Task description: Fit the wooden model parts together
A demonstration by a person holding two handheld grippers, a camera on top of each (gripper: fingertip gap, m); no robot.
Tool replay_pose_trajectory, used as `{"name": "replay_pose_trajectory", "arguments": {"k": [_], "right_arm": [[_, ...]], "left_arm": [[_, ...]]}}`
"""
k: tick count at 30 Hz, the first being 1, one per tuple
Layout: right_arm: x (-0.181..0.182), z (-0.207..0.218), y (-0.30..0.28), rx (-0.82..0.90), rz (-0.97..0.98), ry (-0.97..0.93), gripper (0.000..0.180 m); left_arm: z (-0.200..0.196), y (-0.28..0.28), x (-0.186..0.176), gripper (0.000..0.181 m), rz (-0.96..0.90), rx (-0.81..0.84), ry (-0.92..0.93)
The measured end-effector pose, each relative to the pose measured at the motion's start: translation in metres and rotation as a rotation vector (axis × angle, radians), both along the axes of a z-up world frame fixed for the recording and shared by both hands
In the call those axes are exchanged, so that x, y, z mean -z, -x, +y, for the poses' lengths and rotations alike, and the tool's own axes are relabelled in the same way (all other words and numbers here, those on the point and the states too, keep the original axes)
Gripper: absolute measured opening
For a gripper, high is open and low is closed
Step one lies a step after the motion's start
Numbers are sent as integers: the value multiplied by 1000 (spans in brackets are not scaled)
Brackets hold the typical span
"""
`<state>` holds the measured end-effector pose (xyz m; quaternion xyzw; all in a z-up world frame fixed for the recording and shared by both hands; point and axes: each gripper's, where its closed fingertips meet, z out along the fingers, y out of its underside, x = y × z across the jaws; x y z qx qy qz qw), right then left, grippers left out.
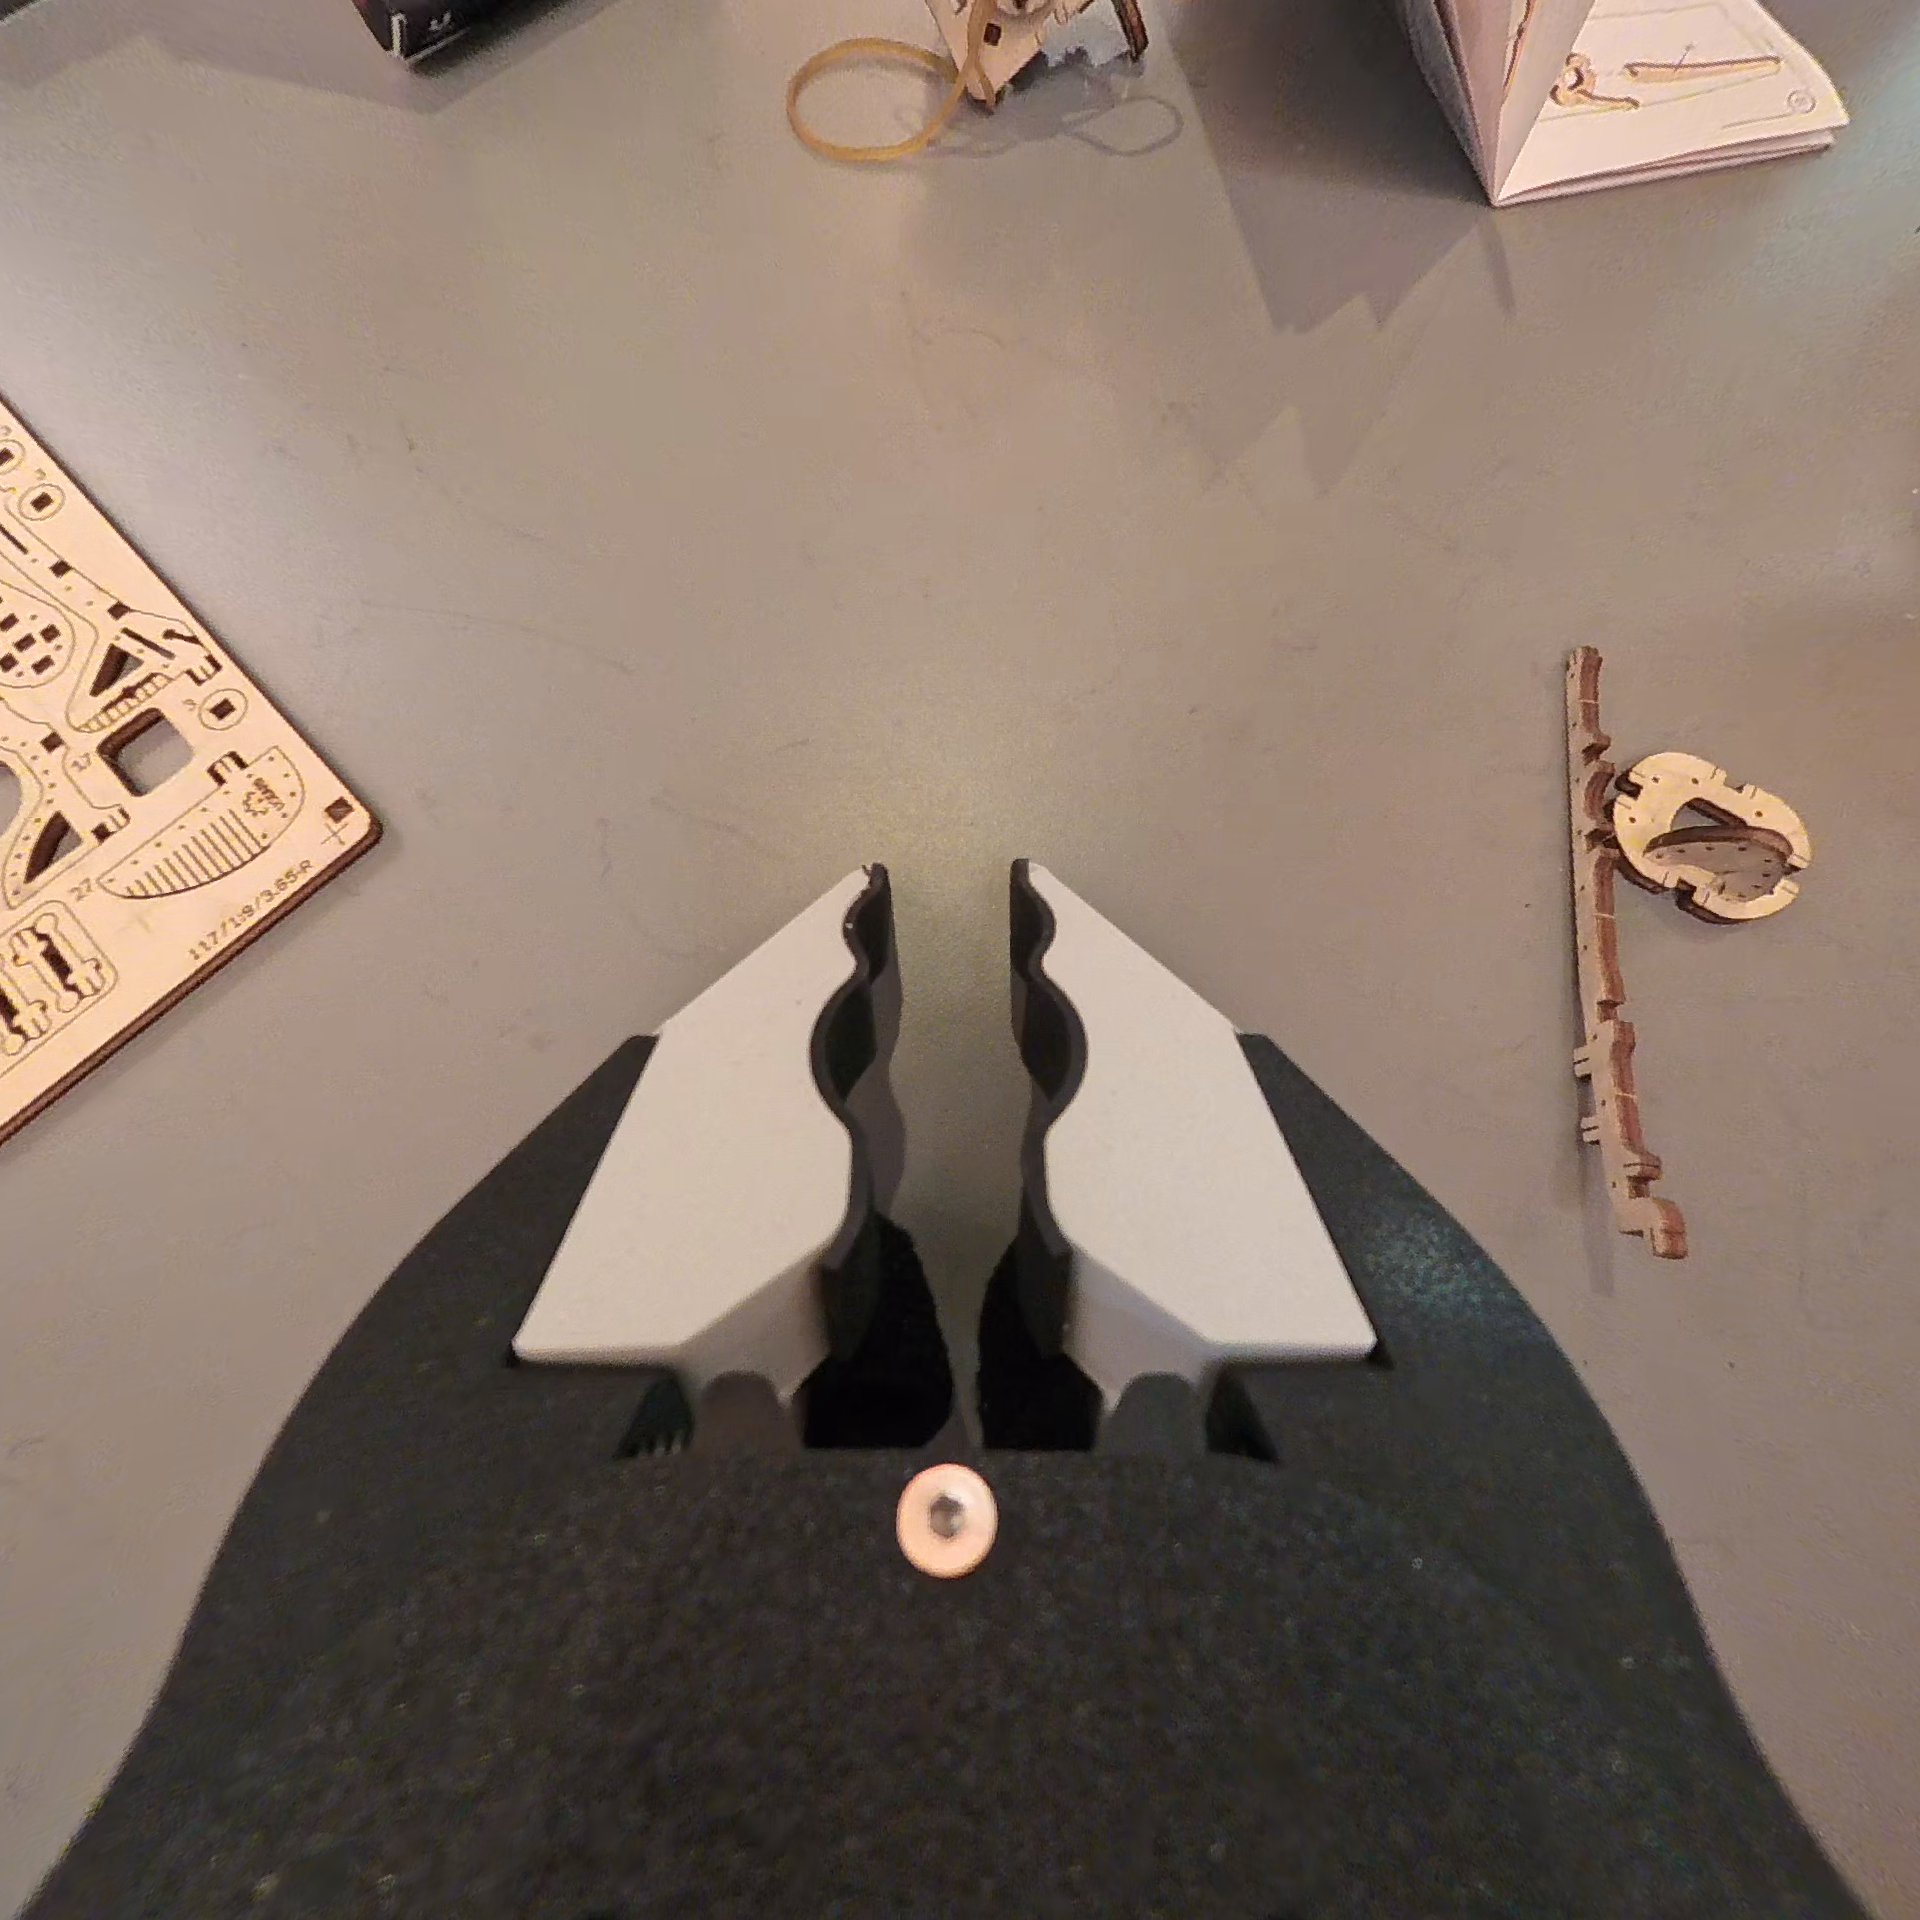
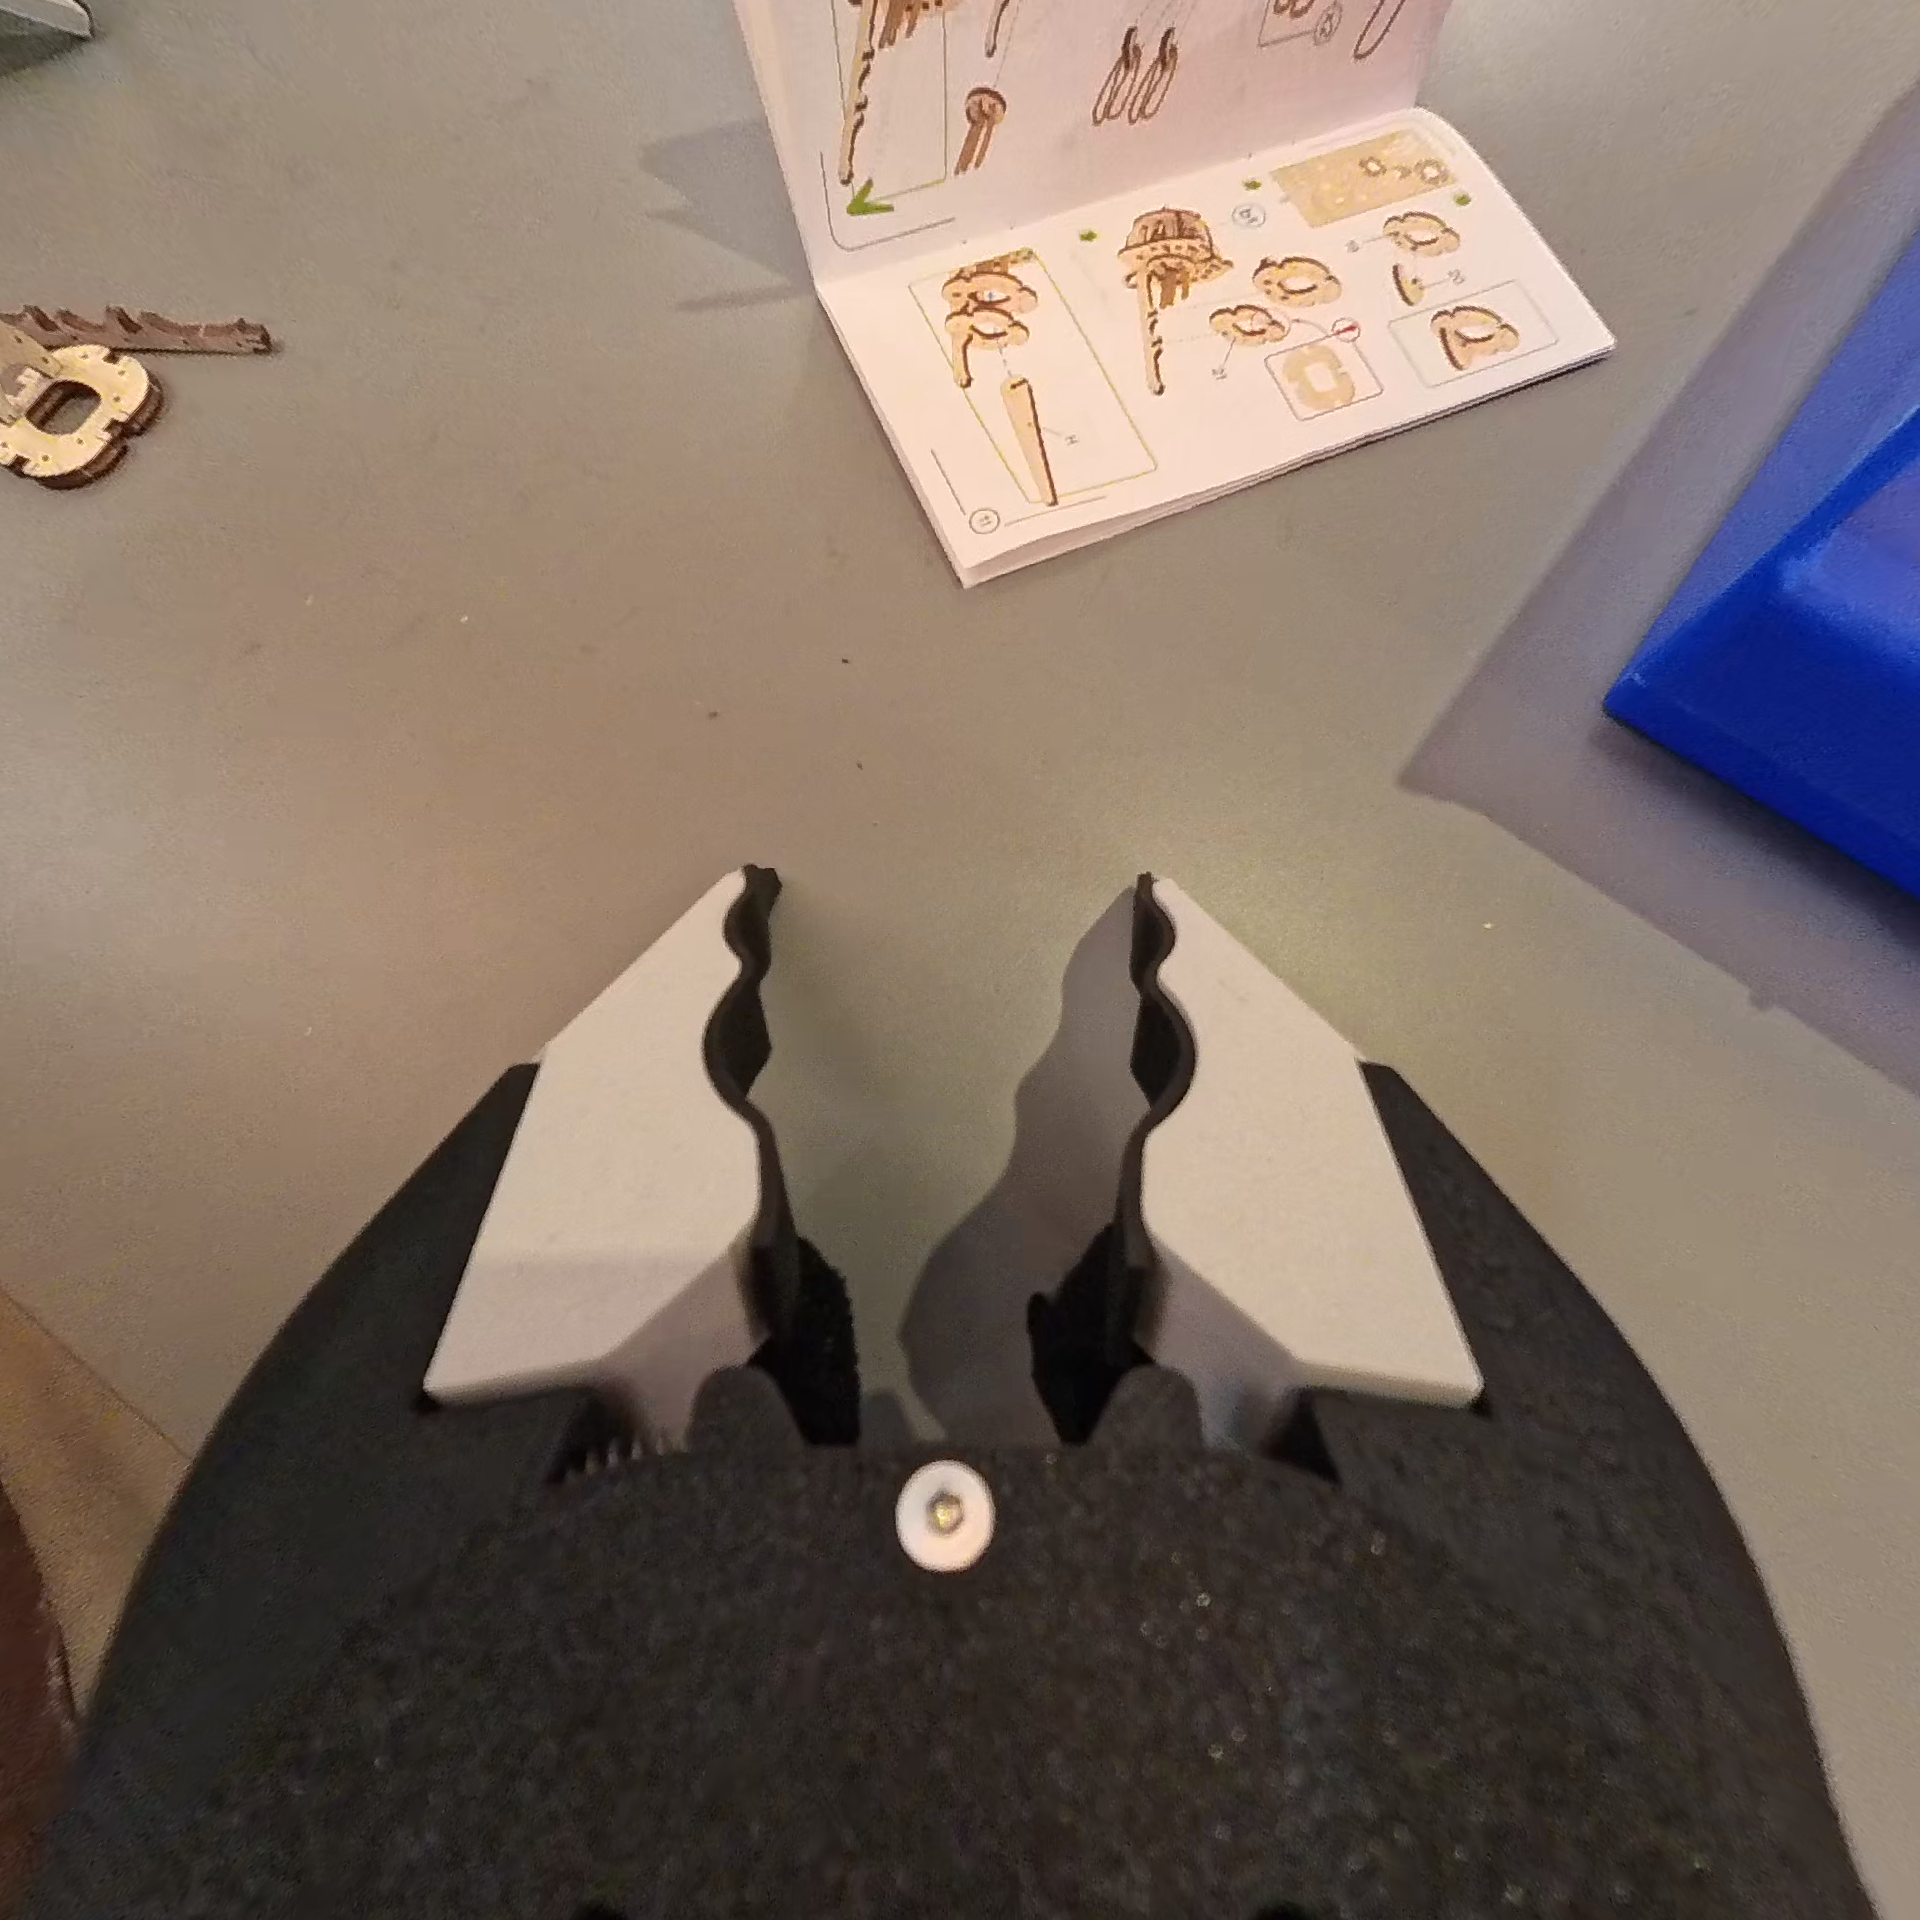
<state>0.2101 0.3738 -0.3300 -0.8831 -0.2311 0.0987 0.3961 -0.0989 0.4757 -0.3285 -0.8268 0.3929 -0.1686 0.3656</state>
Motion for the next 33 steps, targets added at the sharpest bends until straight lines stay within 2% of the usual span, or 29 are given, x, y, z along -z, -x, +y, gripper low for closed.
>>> {"name": "replay_pose_trajectory", "arguments": {"k": [27,33], "right_arm": [[0,-1,1,-3,2,2,73],[2,-3,11,-58,-3,14,93]], "left_arm": [[-1,0,1,20,-1,-4,1],[0,1,2,19,1,-9,-1]]}}
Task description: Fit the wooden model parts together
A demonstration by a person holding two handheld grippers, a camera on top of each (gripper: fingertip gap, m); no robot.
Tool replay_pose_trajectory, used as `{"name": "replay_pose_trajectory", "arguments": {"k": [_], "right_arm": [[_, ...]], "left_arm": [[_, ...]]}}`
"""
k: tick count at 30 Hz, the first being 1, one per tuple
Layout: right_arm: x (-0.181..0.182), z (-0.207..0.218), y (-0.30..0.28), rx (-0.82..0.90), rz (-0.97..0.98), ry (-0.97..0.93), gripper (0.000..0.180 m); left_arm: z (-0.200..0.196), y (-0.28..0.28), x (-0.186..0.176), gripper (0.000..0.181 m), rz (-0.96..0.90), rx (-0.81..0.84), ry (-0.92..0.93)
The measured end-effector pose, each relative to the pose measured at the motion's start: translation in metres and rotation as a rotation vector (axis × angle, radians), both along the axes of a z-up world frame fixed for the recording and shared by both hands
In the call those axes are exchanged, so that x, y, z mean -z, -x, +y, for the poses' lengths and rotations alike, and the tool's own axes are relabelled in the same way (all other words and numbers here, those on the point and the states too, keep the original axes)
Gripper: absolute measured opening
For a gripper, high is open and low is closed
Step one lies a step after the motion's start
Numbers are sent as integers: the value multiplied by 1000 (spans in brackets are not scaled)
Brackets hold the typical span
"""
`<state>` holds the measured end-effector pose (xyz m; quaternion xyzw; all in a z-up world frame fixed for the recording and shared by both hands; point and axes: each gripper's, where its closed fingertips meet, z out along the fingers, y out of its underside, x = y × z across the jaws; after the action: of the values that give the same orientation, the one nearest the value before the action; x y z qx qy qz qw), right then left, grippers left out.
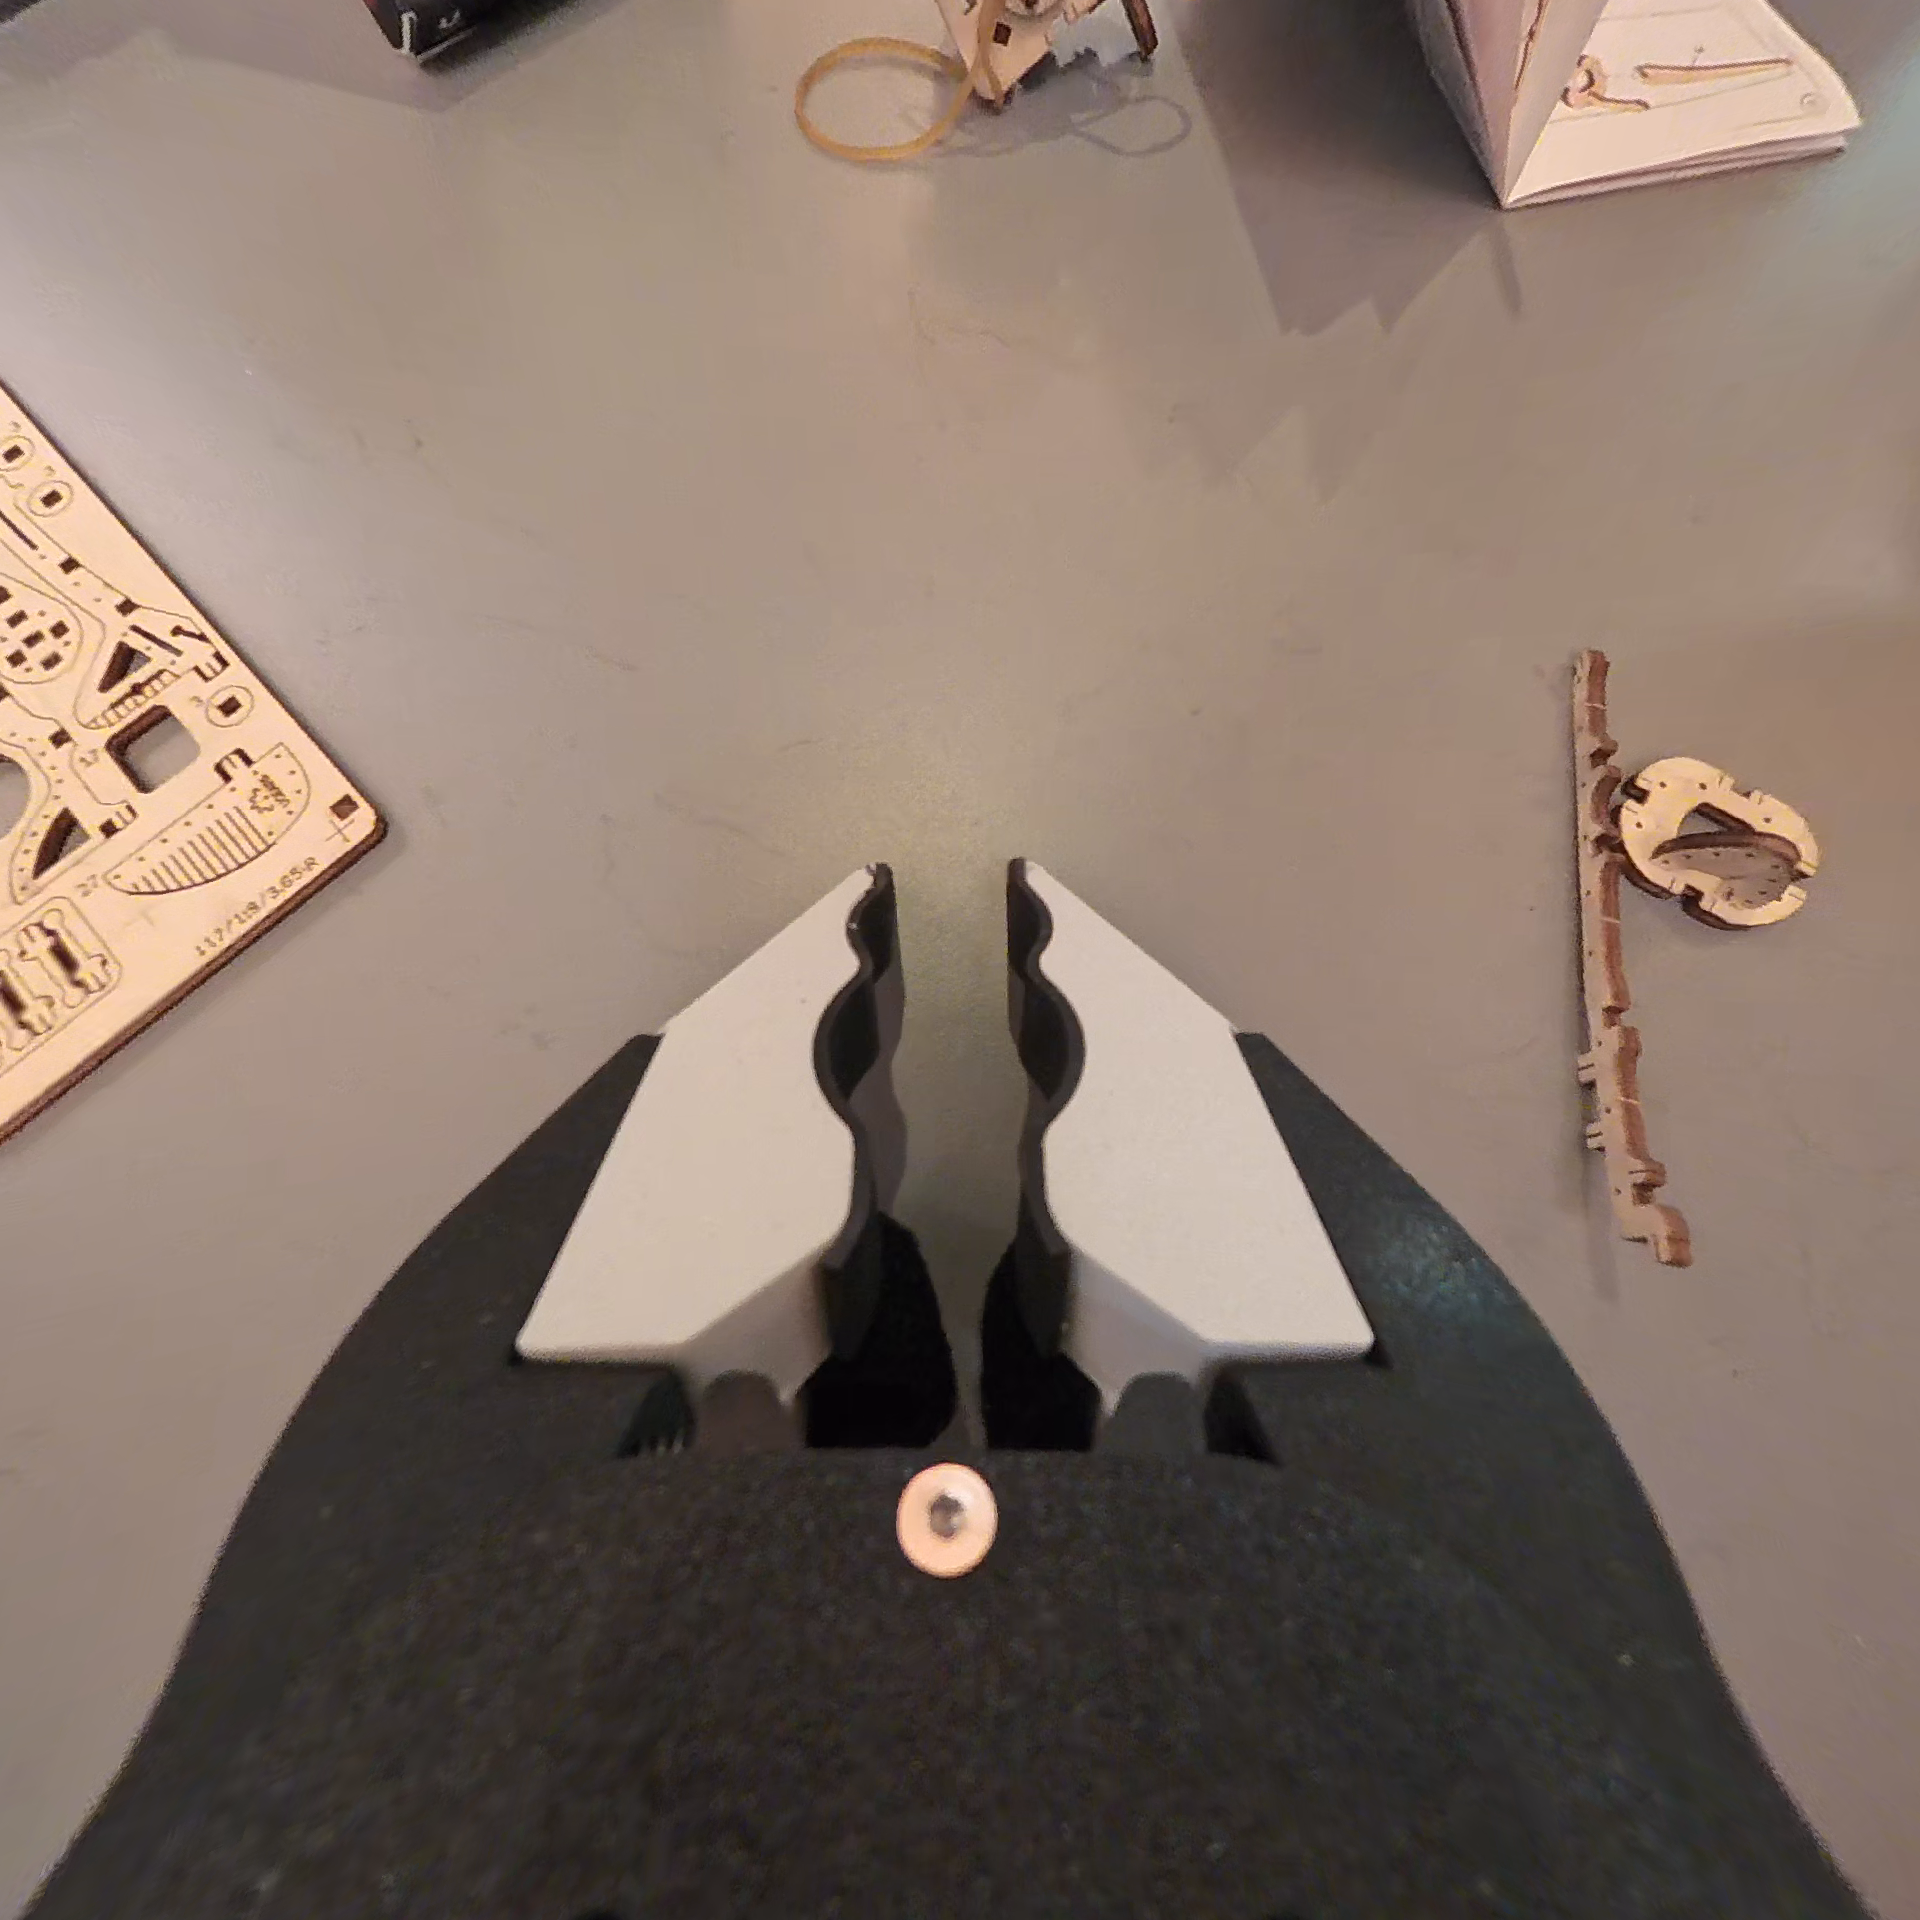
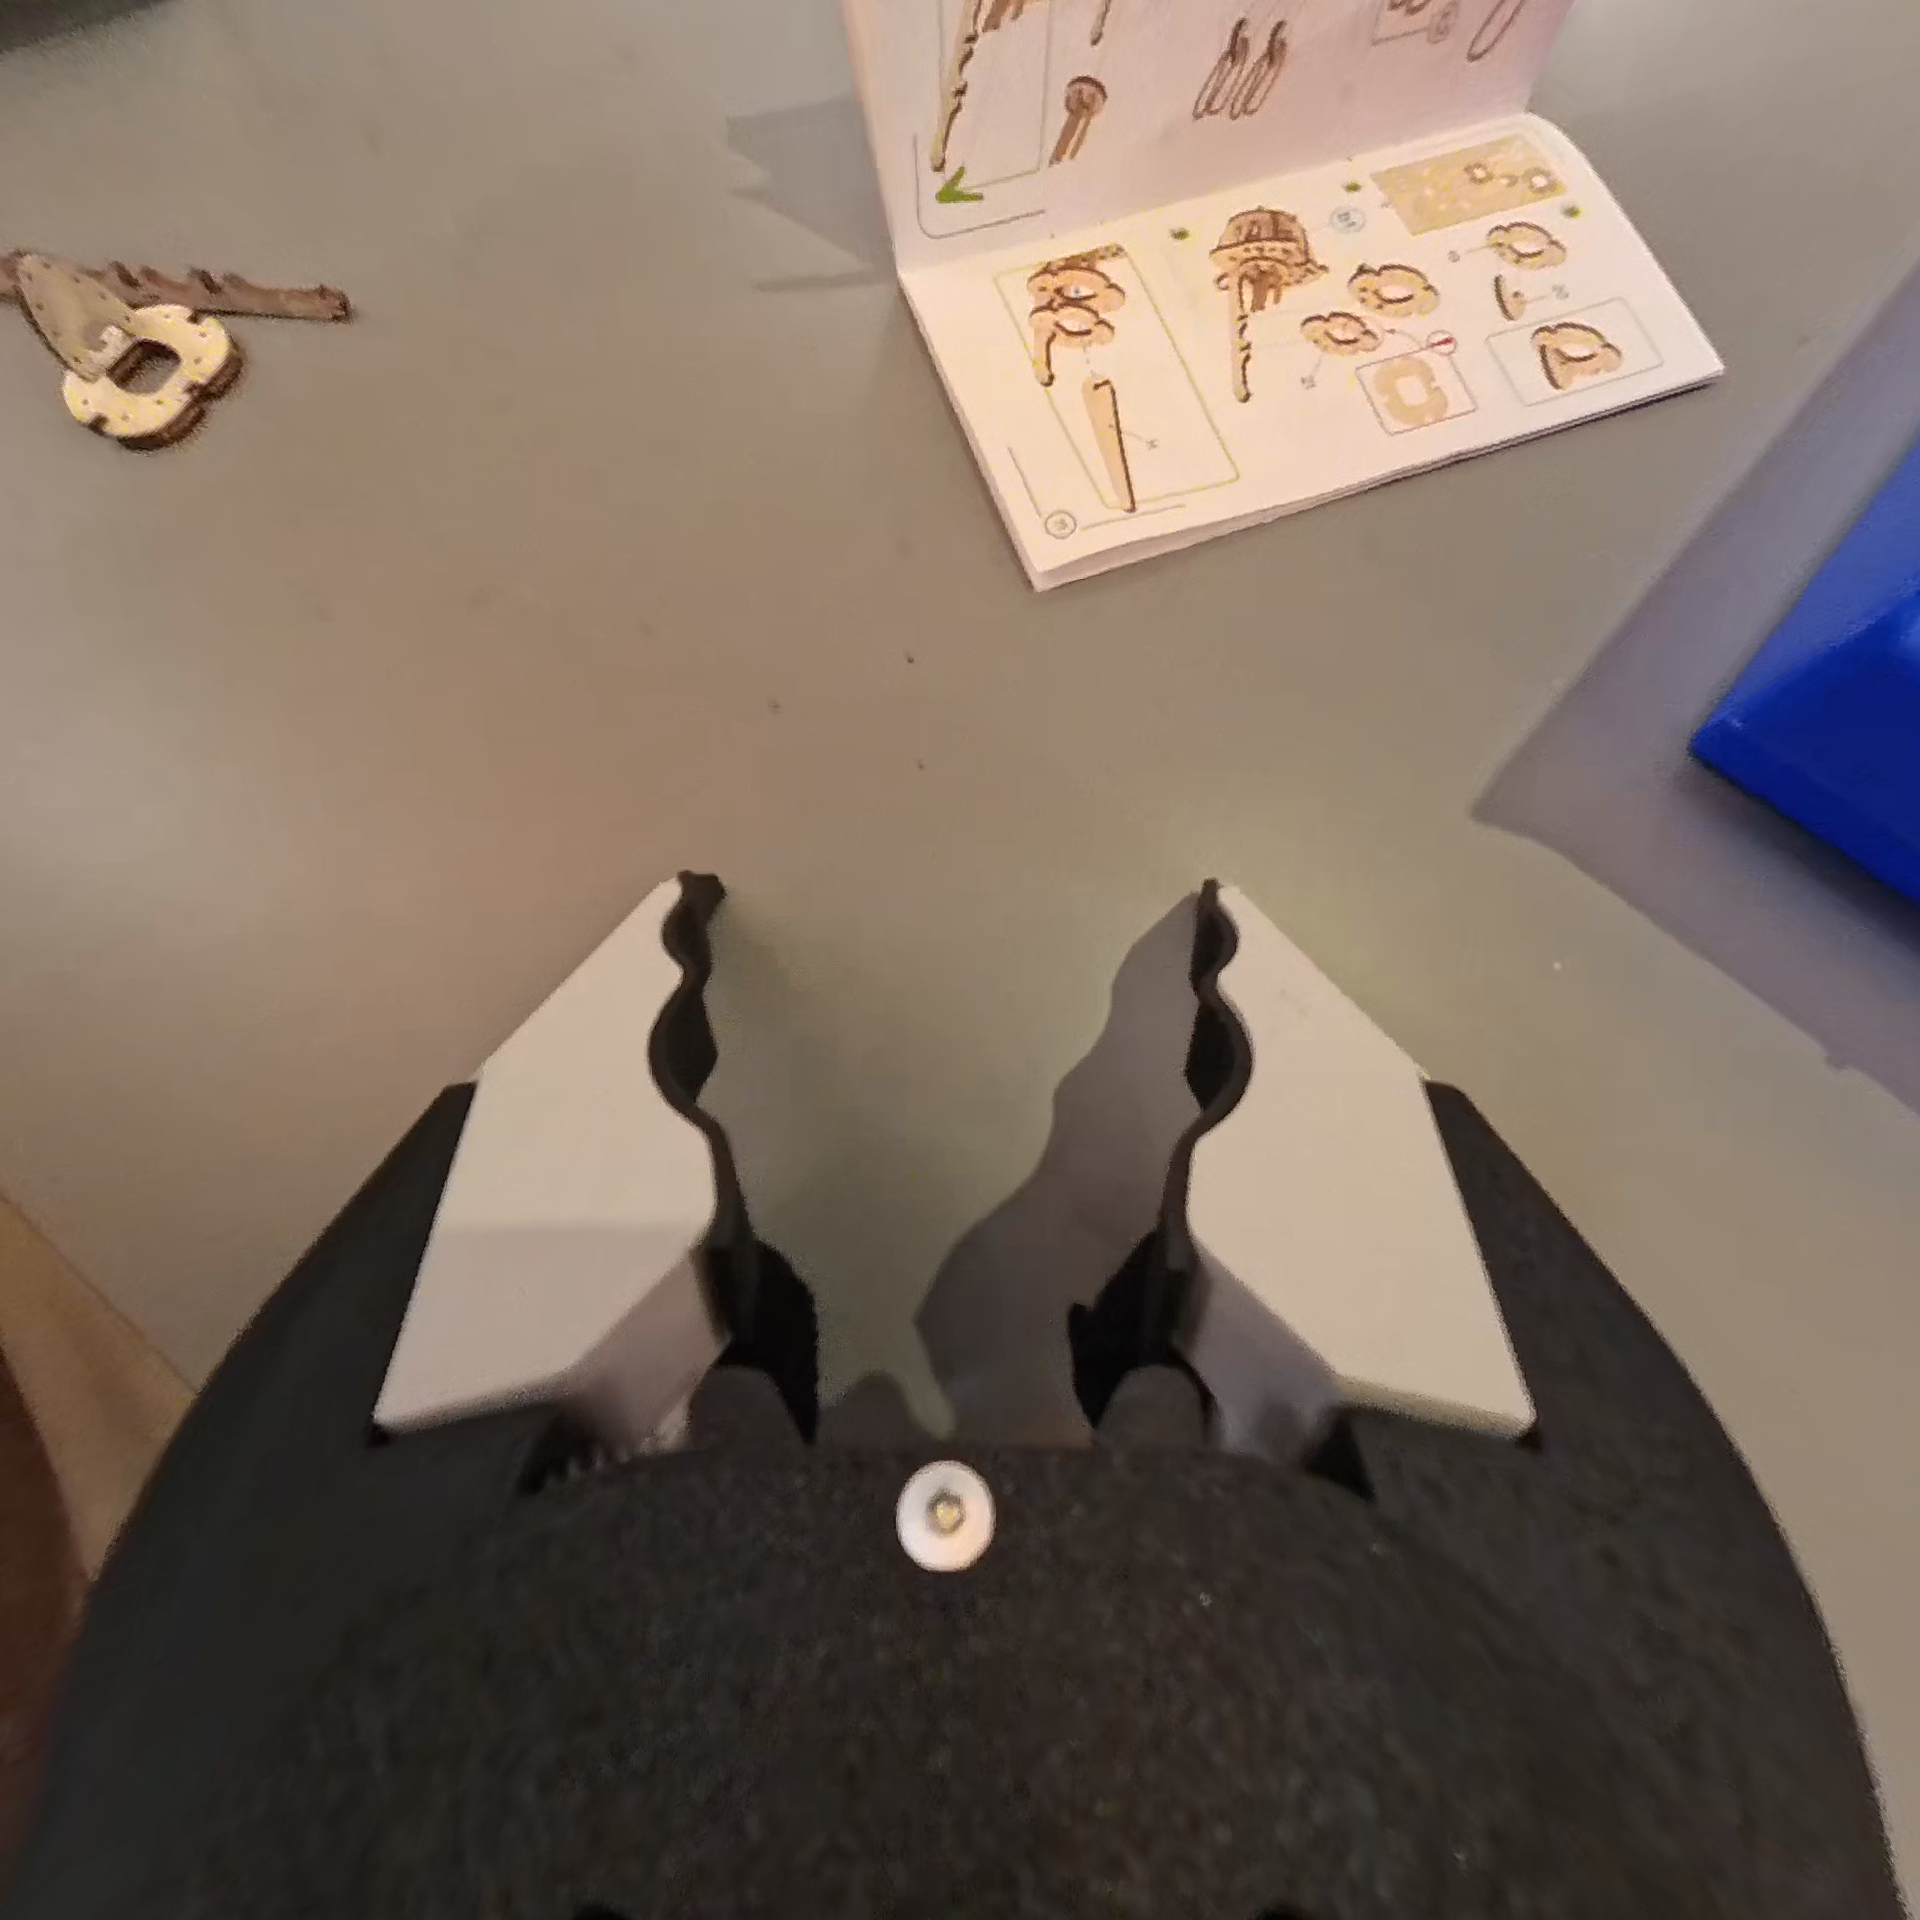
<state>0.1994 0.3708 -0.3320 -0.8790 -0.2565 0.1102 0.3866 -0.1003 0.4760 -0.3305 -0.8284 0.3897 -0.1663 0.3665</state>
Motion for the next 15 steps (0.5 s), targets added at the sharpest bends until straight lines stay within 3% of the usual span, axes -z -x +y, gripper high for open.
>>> {"name": "replay_pose_trajectory", "arguments": {"k": [3,4,5,10,12,15], "right_arm": [[1,5,7,16,-2,15,101],[0,3,11,29,2,40,97],[-4,2,15,53,22,80,75],[-53,20,45,129,365,44,71],[-55,28,45,165,325,16,73],[-41,39,42,220,224,42,72]], "left_arm": [[1,1,0,22,20,-10,-22],[2,2,0,26,21,-25,-23],[2,2,0,28,11,-35,-11],[-2,0,-1,39,-34,-5,34],[-5,-3,0,48,0,27,6],[-8,-4,-1,46,30,25,-42]]}}
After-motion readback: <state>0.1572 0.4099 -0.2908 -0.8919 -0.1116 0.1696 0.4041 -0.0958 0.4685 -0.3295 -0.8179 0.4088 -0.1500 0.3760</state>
